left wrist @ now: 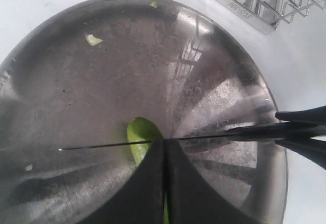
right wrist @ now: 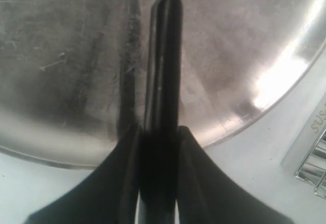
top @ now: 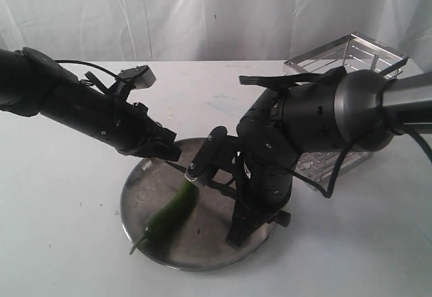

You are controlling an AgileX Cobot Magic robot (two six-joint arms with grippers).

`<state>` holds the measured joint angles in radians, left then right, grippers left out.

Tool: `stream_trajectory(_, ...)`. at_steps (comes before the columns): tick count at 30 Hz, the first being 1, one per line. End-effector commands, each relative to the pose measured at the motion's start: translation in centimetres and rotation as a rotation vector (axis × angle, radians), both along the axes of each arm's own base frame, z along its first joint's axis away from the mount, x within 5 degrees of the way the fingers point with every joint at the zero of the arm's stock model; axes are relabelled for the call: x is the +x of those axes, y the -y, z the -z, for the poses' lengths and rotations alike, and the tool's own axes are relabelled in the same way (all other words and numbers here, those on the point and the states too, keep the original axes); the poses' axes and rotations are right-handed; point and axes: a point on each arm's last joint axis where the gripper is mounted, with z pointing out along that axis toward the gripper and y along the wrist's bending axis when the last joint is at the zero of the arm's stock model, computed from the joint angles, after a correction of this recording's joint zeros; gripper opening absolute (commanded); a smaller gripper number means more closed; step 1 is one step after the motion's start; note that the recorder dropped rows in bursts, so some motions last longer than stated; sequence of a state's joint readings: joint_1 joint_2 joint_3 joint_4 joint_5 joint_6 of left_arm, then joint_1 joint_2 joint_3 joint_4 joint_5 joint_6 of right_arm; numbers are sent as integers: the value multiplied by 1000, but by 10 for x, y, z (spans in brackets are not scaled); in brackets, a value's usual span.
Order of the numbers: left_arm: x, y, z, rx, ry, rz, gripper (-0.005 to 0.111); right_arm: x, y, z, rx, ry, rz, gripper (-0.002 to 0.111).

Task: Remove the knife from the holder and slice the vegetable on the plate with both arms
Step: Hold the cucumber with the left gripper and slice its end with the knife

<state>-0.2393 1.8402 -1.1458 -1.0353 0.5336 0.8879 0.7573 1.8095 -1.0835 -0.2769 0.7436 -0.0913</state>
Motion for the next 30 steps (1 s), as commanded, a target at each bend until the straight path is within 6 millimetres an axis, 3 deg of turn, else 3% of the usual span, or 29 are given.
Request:
stream_trajectory(1,2,5,1,-50,-7,-3,0,0,1,0,-19,-4,-19,0)
stream_trajectory(12,5,9,5,-95,9,12,0,0,0,0,-16,-1,-20,0)
stream_trajectory(25,13,15,69,-4,-80,-2,0,-1,2,0,-31,-16,-17,0)
stream_trajectory(30,12,16,74,-7,-99,5,0,-2,2,1,-34,-28,-15,0)
